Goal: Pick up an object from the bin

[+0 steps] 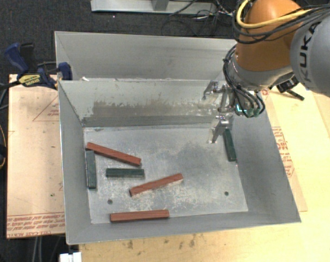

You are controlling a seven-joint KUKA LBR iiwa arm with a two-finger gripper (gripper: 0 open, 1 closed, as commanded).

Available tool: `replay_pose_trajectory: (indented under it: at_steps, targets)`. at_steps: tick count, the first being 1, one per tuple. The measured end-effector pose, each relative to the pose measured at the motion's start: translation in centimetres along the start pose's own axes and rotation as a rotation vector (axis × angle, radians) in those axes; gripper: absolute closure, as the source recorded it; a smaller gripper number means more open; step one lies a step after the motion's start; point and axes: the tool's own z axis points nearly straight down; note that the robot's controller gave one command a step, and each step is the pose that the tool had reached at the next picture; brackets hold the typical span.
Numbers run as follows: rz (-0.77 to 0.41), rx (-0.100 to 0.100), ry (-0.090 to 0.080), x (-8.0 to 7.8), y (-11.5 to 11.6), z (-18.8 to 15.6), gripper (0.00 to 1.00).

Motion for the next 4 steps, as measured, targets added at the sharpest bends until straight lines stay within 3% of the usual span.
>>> replay_pose_trajectory:
  at_steps: [1, 2, 3, 4]
  targets:
    - [0.0, 0.0, -0.008, -0.1, 0.0, -0.4, 0.0]
    - [-0.04, 0.001, -0.011, 2.1, 2.3, 6.4, 0.0]
    - [-0.14, 0.0, -0.003, 4.0, 6.2, 8.4, 0.0]
    - [-0.297, 0.001, -0.007, 7.2, 6.3, 10.6, 0.0]
